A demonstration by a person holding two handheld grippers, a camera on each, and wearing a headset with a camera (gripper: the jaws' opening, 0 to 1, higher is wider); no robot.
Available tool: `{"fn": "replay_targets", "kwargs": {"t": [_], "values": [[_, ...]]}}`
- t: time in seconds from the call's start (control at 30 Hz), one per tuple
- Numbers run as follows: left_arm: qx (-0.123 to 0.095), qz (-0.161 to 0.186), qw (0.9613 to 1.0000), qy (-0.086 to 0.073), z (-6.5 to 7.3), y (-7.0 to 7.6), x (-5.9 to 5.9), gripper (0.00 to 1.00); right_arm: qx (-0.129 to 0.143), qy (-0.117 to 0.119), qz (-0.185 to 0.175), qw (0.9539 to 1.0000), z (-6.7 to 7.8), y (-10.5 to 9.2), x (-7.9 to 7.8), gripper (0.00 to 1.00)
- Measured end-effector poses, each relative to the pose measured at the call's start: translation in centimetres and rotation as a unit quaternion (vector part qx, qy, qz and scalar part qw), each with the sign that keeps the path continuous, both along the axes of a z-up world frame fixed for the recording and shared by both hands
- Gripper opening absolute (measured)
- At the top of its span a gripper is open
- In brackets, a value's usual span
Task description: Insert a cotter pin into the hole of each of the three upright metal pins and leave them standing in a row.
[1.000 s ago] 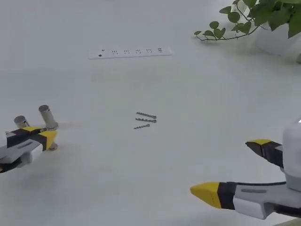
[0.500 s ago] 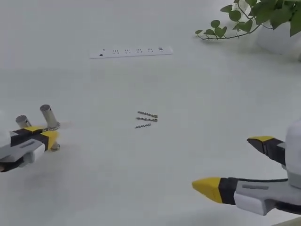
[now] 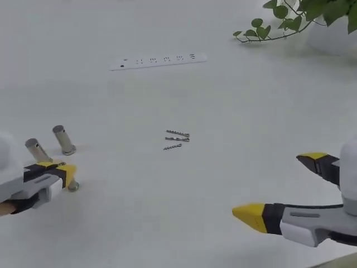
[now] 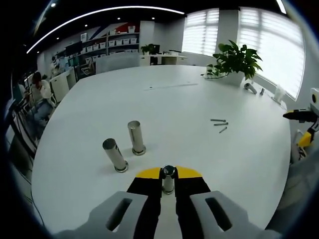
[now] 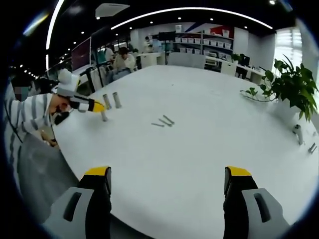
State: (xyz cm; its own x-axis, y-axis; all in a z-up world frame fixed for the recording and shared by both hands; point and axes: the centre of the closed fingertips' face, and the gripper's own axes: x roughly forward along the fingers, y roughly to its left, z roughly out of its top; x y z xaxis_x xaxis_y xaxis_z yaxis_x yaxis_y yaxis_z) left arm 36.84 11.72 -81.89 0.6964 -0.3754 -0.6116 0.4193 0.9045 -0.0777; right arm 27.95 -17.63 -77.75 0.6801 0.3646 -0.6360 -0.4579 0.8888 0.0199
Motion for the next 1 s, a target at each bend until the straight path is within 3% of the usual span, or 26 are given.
{"fn": "replay_targets", "kwargs": {"t": [0.3, 0.37, 0.43, 0.67, 0.8, 1.0], "values": [[0.008, 0.017, 0.9998, -0.01, 0.8, -0.8, -1.7, 0.07, -0.002, 0.002, 0.02, 0.9998, 0.1, -0.1, 0.1, 0.94], [0.027, 0.02, 0.9993, -0.013, 0.7, -0.6, -1.9, 0.07, -0.001, 0.002, 0.023, 0.9997, 0.2, 0.0, 0.2, 0.94], [0.033, 0.025, 0.9991, -0.012, 0.6, -0.7, -2.1, 0.07, 0.001, 0.002, 0.03, 0.9995, 0.1, 0.2, 0.3, 0.94], [0.023, 0.056, 0.998, -0.02, 0.9, -0.9, -2.8, 0.07, 0.004, 0.013, 0.057, 0.9983, -0.5, 1.2, 0.1, 0.94], [0.011, 0.07, 0.9974, -0.015, 0.7, -1.1, -3.2, 0.07, 0.005, 0.015, 0.069, 0.9975, -0.6, 1.5, 0.1, 0.94], [0.01, 0.073, 0.9972, -0.012, 0.0, -1.6, -3.8, 0.07, 0.006, 0.015, 0.077, 0.9969, -0.5, 1.5, 0.3, 0.94]]}}
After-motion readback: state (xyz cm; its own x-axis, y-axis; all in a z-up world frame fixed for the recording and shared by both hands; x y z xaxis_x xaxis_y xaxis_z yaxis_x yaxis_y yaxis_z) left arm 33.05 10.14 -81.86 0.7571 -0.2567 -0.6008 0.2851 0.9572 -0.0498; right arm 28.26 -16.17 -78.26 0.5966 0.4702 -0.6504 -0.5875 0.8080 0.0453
